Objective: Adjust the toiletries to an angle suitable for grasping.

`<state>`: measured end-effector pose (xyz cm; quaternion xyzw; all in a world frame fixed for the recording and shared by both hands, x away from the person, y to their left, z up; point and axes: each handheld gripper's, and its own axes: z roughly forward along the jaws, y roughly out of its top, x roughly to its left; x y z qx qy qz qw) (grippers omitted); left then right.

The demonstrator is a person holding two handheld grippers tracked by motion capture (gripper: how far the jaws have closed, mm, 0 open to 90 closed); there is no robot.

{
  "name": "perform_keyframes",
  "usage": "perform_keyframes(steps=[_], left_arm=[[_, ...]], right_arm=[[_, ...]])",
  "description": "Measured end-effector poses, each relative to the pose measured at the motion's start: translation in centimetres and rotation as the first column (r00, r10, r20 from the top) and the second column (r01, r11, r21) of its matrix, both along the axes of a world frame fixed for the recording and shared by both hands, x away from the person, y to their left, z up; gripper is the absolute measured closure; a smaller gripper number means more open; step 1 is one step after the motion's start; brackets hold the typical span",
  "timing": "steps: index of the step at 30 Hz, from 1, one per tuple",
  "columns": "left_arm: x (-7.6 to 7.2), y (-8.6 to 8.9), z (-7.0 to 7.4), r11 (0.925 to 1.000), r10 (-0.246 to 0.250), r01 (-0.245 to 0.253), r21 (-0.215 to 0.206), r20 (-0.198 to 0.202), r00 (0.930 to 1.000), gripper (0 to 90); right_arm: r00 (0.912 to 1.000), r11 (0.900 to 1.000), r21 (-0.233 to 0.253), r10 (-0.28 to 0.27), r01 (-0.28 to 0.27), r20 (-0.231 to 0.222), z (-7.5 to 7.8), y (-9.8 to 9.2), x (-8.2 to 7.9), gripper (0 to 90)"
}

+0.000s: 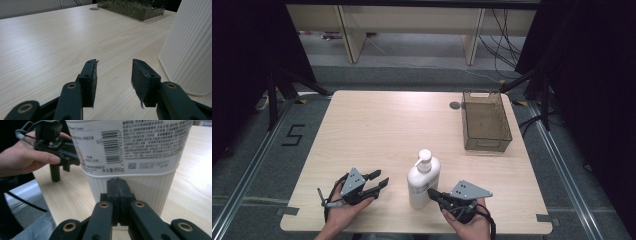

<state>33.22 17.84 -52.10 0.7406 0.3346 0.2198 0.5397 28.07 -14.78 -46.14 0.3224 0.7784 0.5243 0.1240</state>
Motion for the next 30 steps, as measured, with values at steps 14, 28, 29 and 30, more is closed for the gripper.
perform_keyframes(steps=[14,28,29,30], left_arm=[[0.0,0.6,0.0,0.9999,0.009,-0.009,-0.012,-0.002,1.0,55.1],[0.0,0.7,0.0,0.9998,0.014,-0.014,-0.012,-0.006,0.9999,55.1],[0.0,0.8,0.0,0.9999,0.014,-0.014,-0.011,-0.006,0.9999,55.2],[0.0,0.8,0.0,0.9999,0.013,-0.013,-0.01,-0.006,0.9999,55.1]], right_arm=[[0.9966,0.997,0.028,-0.077,0.076,0.03,0.3,2.3,-0.9,90.0],[0.9937,0.994,0.031,-0.108,0.107,0.029,-0.2,3.2,-0.6,90.0],[0.9941,0.994,0.038,-0.107,0.106,0.02,-0.3,3.4,-0.5,90.0],[0.9929,0.993,0.033,-0.117,0.117,0.02,-0.2,3.4,-0.6,90.0]])
